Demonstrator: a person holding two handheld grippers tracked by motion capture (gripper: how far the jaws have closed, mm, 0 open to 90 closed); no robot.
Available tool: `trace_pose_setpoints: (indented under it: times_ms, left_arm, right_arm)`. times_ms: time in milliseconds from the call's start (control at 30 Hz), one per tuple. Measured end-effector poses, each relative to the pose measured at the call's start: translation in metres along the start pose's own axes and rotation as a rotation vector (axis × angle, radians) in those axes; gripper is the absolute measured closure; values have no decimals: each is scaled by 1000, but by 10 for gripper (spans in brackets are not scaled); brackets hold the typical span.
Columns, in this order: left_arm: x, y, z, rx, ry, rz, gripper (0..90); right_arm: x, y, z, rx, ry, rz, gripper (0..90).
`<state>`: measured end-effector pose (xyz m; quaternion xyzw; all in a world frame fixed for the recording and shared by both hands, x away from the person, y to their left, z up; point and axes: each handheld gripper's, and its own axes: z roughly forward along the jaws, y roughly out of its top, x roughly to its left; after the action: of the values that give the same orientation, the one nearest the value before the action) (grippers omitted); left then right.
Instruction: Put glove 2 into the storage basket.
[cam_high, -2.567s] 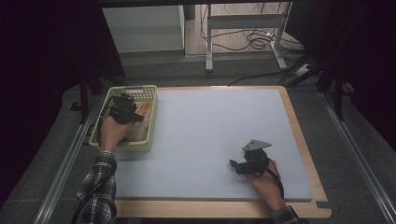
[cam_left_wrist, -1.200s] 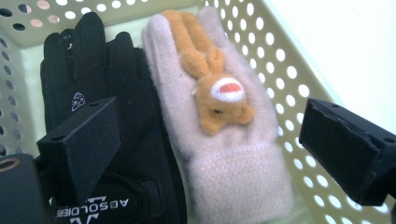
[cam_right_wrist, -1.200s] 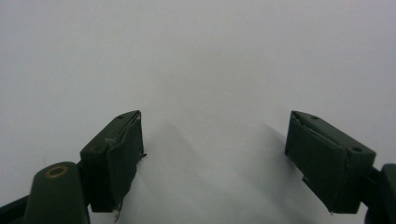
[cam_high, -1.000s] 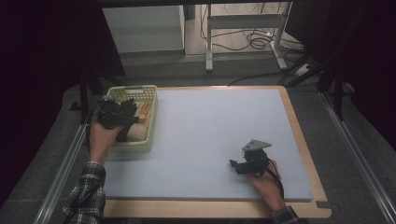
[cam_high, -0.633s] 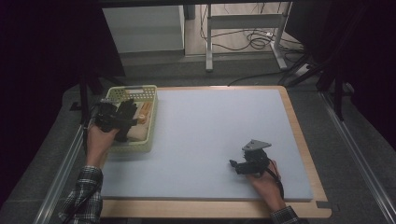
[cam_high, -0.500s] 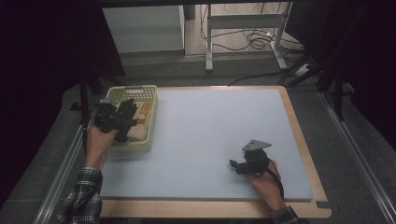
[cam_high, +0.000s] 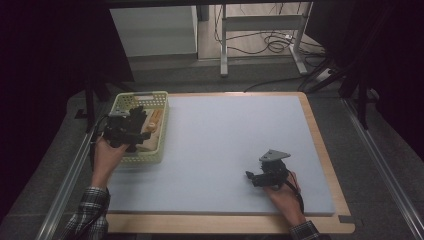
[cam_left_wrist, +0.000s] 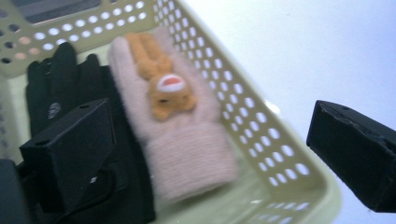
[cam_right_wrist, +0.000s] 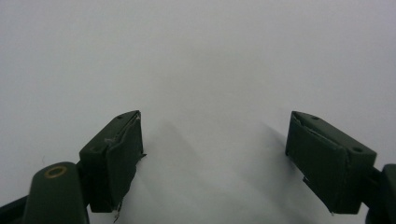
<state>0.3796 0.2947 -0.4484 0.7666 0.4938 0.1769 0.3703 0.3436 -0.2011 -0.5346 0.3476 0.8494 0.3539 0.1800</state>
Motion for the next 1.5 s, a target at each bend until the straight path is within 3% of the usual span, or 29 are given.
trace_pose_setpoints:
  times_ms: [433,867,1500]
  left_arm:
    - [-31,3,-2,-26,-47,66,14]
    - [-72,6,1,-47,-105,147,14]
    - [-110,13,14,-67,-164,209,15]
  right_arm:
    - [0,0,0,1,0,4,184]
    - [0,0,0,0,-2,0,184]
    - [0,0,0,0,-2,0,184]
